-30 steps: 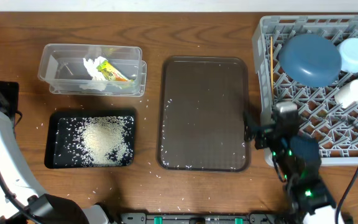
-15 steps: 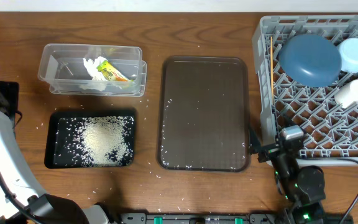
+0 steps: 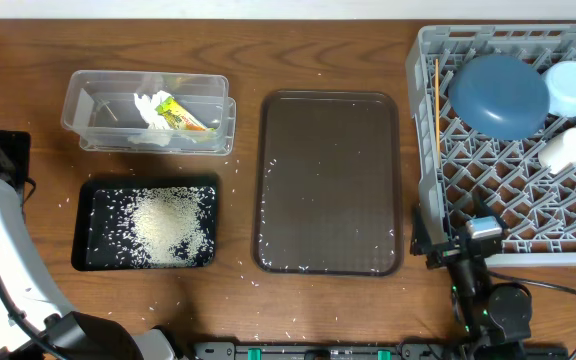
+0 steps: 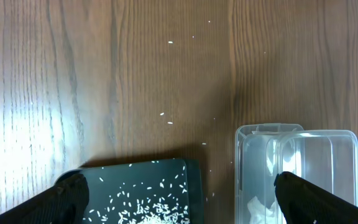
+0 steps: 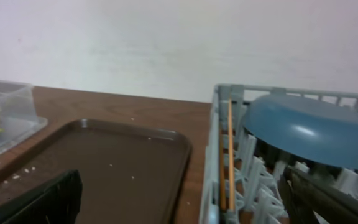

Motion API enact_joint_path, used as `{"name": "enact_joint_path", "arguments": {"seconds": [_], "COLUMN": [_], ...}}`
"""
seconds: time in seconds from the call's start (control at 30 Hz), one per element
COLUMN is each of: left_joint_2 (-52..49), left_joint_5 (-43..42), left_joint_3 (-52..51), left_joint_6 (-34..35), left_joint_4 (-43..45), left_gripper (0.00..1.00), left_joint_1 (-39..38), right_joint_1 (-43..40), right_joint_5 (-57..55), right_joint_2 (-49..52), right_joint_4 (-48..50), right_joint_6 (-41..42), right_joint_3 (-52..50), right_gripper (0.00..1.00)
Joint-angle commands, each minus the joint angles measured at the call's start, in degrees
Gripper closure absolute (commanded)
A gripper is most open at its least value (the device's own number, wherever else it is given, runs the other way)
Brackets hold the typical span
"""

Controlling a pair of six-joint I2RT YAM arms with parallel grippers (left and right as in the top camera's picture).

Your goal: Sort waste into correct bins and load items into the dishwasher rack

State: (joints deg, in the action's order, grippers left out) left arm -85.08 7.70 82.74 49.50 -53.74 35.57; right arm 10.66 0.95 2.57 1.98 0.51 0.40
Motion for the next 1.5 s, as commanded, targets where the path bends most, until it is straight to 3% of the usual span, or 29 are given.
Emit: {"name": "enact_joint_path", "arguments": {"seconds": [0.0,0.3,1.47], "left_joint_2": [-0.4,-0.4,-0.4], "left_joint_5": [0.5,0.5,0.5], "left_joint_3": [0.3,0.3,0.3], "left_joint_6": [-0.3,-0.3,-0.3], "left_joint_4": [-0.2,-0.2,-0.2], "left_gripper": [0.02,0.02,0.02], "left_joint_1": [0.2,0.2,0.2], "right_joint_1": [-2.0,-6.0,-6.1], "right_joint_5": [-0.1,0.0,0.0], "right_joint_2": [-2.2,-2.3,-2.3], "right_joint_4": [-2.4,-6.3,-6.3], "right_joint_6": [-1.0,-0.9,-0.9], "right_joint_3": [-0.1,-0.1,-0.1], "right_gripper": [0.01,0.01,0.01]}}
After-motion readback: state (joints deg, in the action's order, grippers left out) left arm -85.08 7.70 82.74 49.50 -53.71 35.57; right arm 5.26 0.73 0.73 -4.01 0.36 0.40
